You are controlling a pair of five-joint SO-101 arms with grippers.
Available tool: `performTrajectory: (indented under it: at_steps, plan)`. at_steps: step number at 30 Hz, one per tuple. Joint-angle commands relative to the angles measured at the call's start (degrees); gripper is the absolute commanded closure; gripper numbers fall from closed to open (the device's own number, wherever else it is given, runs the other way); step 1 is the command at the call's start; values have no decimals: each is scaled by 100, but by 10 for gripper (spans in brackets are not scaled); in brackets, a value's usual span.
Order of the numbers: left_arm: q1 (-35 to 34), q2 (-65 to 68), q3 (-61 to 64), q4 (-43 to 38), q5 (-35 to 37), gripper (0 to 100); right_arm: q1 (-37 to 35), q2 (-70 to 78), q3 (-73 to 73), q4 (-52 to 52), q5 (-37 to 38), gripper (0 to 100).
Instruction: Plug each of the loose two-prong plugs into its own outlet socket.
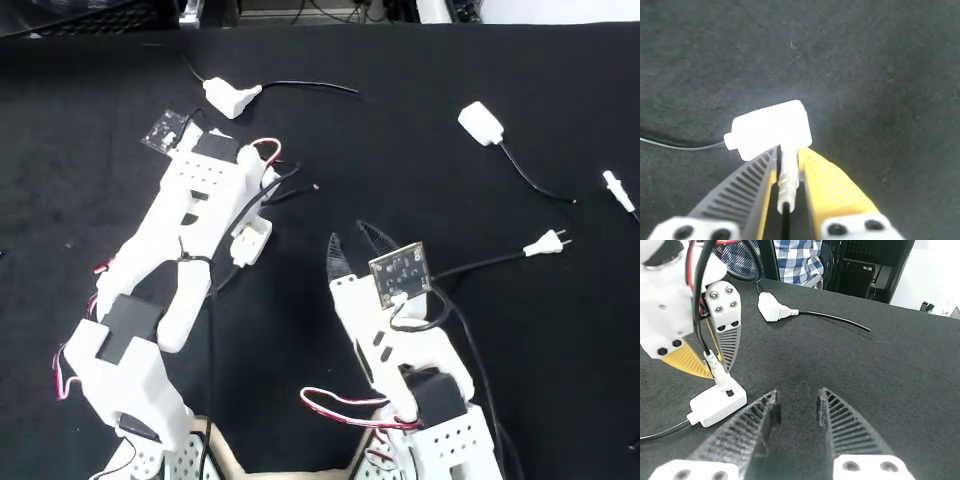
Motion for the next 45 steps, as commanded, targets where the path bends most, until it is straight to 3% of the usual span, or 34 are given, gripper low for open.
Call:
performTrajectory:
  at_steps: [1,34,45]
  plan:
    - [40,-237,-31,-105,44,972,79,-426,-22,-70,-9,861]
    - [-171,-237,92,-114,44,972,70,-426,-22,18,-53,861]
    - [-163,-237,365,-536,35,972,70,-426,-22,26,-62,861]
